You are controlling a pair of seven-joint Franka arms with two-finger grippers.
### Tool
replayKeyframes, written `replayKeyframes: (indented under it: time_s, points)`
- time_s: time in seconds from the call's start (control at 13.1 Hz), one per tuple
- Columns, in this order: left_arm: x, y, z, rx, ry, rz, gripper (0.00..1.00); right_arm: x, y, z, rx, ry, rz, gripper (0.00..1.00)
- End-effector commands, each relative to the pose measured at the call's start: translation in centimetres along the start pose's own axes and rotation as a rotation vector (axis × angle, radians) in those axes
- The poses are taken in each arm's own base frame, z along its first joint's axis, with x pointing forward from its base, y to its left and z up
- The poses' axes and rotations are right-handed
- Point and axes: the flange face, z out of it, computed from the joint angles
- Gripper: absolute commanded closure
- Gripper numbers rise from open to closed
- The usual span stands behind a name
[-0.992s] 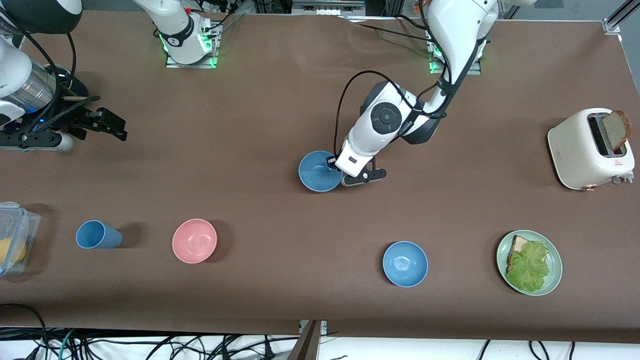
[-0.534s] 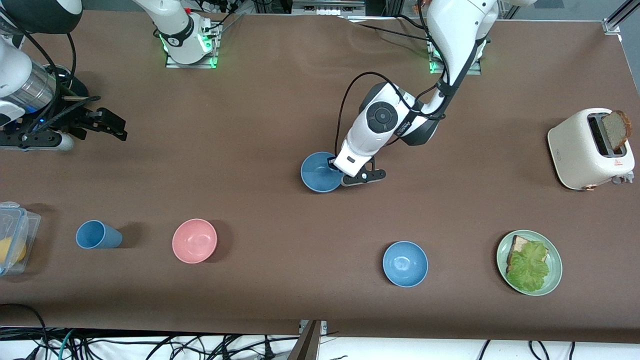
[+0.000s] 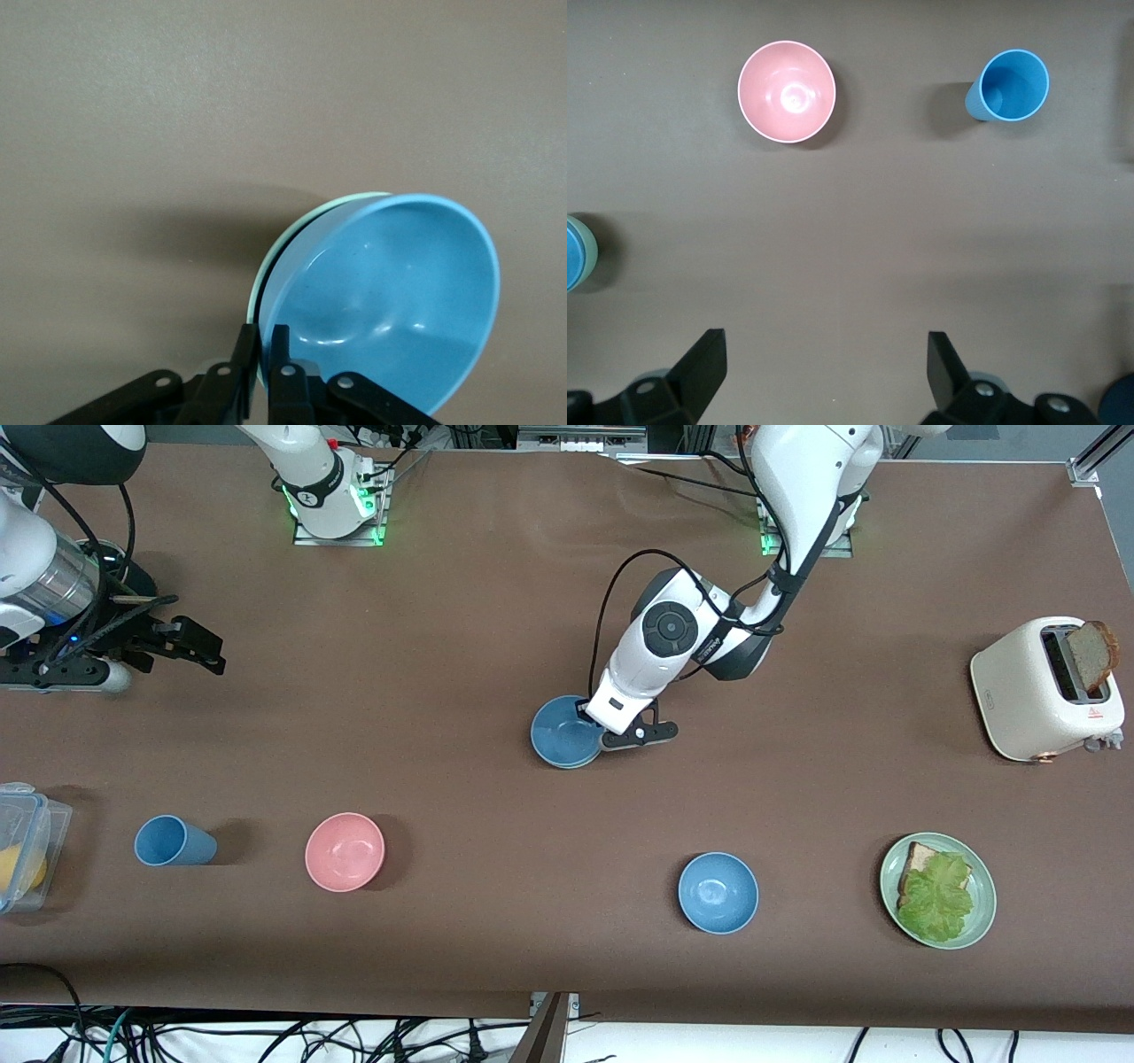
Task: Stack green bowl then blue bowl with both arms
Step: 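Lower the blue bowl into the green bowl and open the left gripper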
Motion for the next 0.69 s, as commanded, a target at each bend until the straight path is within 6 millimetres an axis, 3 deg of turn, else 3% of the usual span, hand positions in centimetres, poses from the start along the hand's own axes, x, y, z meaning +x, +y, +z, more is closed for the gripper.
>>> replayKeyframes:
  time_s: [0.0,0.08,0.15,0.23,0.38,0.61]
  points:
    - [0.3,0.5,-0.7,0.009,0.026,0.003,0.45,0.3,-0.2,-0.5,0.006,0.009,0.001,0.00]
    - [0.7,0.6,-1.6,0.000,0.035,-0.002,0.33,0.3,-0.2,-0.5,0.006,0.009,0.003,0.00]
    - [1.2,0.7,-2.9,-0.016,0.046,-0.009,0.14,0.4,-0.2,-0.5,0.006,0.011,0.003,0.00]
    - [1.7,0.6,-4.6,-0.033,0.062,-0.015,0.00,0.4,-0.2,-0.5,0.006,0.011,0.001,0.00]
    - [2.8,0.4,-8.6,-0.041,0.075,-0.025,0.00,0.4,-0.2,-0.5,0.006,0.011,0.003,0.00]
    - [4.7,0.3,-17.2,-0.002,0.049,-0.042,0.00,0.4,-0.2,-0.5,0.006,0.011,0.001,0.00]
